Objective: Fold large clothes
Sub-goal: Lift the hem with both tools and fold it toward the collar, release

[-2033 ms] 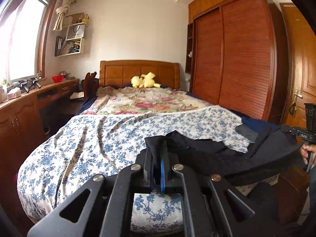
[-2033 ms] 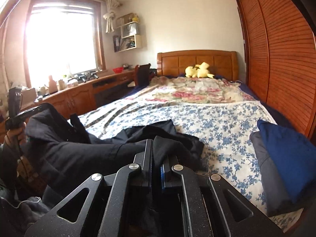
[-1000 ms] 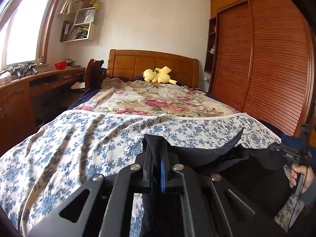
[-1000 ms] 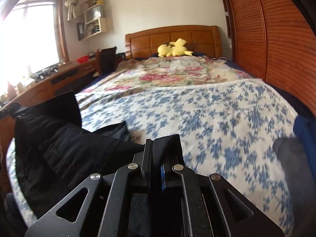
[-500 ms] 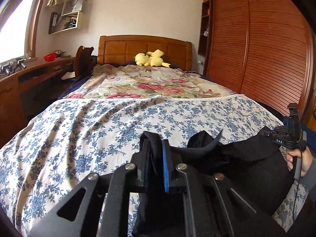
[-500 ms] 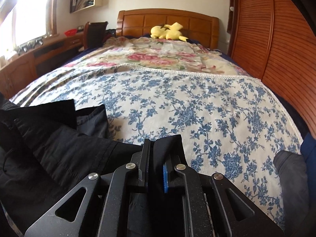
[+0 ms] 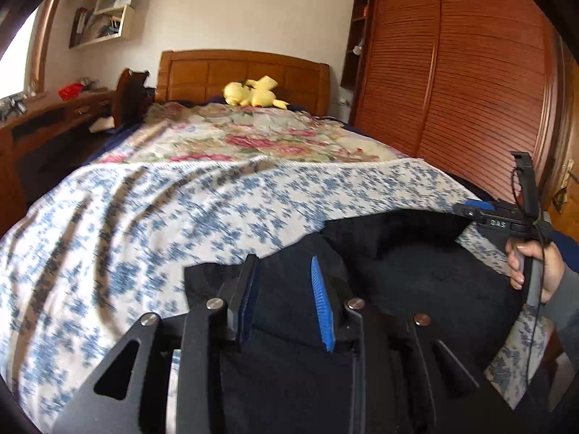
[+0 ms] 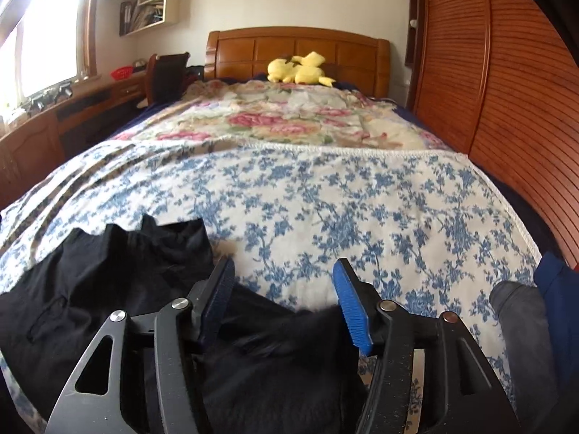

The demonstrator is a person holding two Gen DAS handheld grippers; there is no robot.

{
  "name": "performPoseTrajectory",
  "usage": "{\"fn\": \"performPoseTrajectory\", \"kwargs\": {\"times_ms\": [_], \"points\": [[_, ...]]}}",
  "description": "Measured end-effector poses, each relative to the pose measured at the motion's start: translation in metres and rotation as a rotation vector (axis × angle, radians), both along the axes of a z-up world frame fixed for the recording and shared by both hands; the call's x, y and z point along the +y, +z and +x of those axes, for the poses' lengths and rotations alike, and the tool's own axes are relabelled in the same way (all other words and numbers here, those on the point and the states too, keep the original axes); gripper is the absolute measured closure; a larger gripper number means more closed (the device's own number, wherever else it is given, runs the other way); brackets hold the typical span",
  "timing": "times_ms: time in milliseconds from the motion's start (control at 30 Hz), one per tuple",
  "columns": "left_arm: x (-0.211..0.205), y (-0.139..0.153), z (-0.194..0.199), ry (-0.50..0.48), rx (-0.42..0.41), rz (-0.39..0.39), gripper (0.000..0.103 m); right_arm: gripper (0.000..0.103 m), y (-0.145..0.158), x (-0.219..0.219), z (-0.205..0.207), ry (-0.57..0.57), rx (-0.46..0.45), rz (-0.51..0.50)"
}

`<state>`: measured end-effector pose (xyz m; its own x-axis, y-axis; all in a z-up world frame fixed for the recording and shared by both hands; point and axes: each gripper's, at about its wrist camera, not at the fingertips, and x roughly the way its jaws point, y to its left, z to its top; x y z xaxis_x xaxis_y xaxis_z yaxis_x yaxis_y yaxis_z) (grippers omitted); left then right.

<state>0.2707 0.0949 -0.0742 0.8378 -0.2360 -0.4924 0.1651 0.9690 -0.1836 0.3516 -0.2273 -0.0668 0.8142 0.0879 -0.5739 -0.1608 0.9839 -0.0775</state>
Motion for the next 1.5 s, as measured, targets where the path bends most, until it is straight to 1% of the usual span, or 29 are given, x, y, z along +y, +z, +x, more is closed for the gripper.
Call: {"fn": "performPoseTrajectory", "kwargs": {"times_ms": [33,100,300,400,467,633,733,833,867,900,933,967,1000,1033,1067,1100,1133,1167,1200,1233,1300,1333,1367,1400,1433,1467,1500], "points": [[-0.003,-0.004,0.0,-0.002,0.007,-0.02,0.076,0.041,0.0,0.003,0.0,0.007,-0.001,-0.007],[-0.007,-0.009,0.001,-0.006,0.018,-0.033,0.076,0.04,-0.002,0.007,0.002,0.017,0.009,-0.022],[-0.03,-0.024,0.003,-0.055,0.051,-0.009,0.076,0.039,-0.028,0.006,0.02,-0.005,0.098,-0.079],[-0.038,-0.031,0.004,-0.086,0.065,-0.002,0.076,0.039,-0.043,-0.001,0.039,-0.031,0.161,-0.102],[-0.044,-0.035,0.004,-0.107,0.078,-0.01,0.076,0.039,-0.05,-0.01,0.052,-0.064,0.183,-0.106],[-0.066,-0.042,0.0,-0.158,0.092,0.012,0.076,0.039,-0.068,-0.035,0.086,-0.139,0.287,-0.053],[-0.076,-0.046,-0.002,-0.186,0.096,0.032,0.076,0.039,-0.085,-0.042,0.103,-0.132,0.389,-0.002],[-0.081,-0.046,-0.003,-0.201,0.098,0.037,0.076,0.039,-0.101,-0.043,0.107,-0.119,0.451,0.03],[-0.081,-0.046,-0.003,-0.203,0.1,0.035,0.076,0.039,-0.102,-0.043,0.106,-0.114,0.449,0.032],[-0.081,-0.046,-0.002,-0.203,0.101,0.033,0.076,0.047,-0.101,-0.041,0.103,-0.096,0.44,0.04],[-0.081,-0.046,-0.002,-0.202,0.102,0.031,0.076,0.058,-0.099,-0.039,0.102,-0.08,0.435,0.04],[-0.08,-0.046,-0.002,-0.2,0.104,0.03,0.076,0.067,-0.095,-0.035,0.099,-0.073,0.412,0.007],[-0.08,-0.046,-0.002,-0.2,0.107,0.03,0.076,0.098,-0.091,-0.031,0.097,-0.073,0.387,-0.027],[-0.08,-0.046,-0.002,-0.203,0.108,0.03,0.076,0.101,-0.083,-0.027,0.093,-0.06,0.339,-0.051],[-0.08,-0.045,-0.002,-0.205,0.106,0.03,0.076,0.101,-0.074,-0.025,0.087,-0.053,0.285,-0.056],[-0.08,-0.045,-0.003,-0.205,0.102,0.03,0.076,0.101,-0.057,-0.024,0.078,-0.047,0.193,-0.041],[-0.08,-0.043,-0.004,-0.206,0.099,0.032,0.076,0.101,-0.044,-0.025,0.072,-0.048,0.135,-0.021],[-0.08,-0.043,-0.005,-0.208,0.096,0.032,0.076,0.101,-0.035,-0.026,0.068,-0.059,0.099,-0.012],[-0.079,-0.043,-0.006,-0.21,0.094,0.033,0.076,0.102,-0.03,-0.027,0.067,-0.074,0.081,-0.021],[-0.08,-0.042,-0.007,-0.212,0.092,0.036,0.076,0.102,-0.025,-0.027,0.067,-0.114,0.06,-0.054],[-0.082,-0.041,-0.008,-0.218,0.094,0.043,0.076,0.102,-0.025,-0.032,0.072,-0.191,0.068,-0.095],[-0.083,-0.041,-0.008,-0.219,0.095,0.046,0.076,0.102,-0.029,-0.039,0.078,-0.241,0.102,-0.097],[-0.083,-0.04,-0.01,-0.222,0.093,0.045,0.076,0.102,-0.033,-0.044,0.081,-0.262,0.126,-0.089],[-0.084,-0.038,-0.012,-0.226,0.089,0.046,0.076,0.101,-0.041,-0.051,0.088,-0.279,0.189,-0.074],[-0.085,-0.037,-0.014,-0.228,0.087,0.05,0.076,0.101,-0.045,-0.053,0.089,-0.271,0.212,-0.071],[-0.085,-0.036,-0.016,-0.229,0.084,0.055,0.076,0.099,-0.047,-0.053,0.088,-0.256,0.22,-0.072],[-0.085,-0.035,-0.017,-0.228,0.082,0.058,0.076,0.089,-0.049,-0.053,0.085,-0.255,0.22,-0.09]]}}
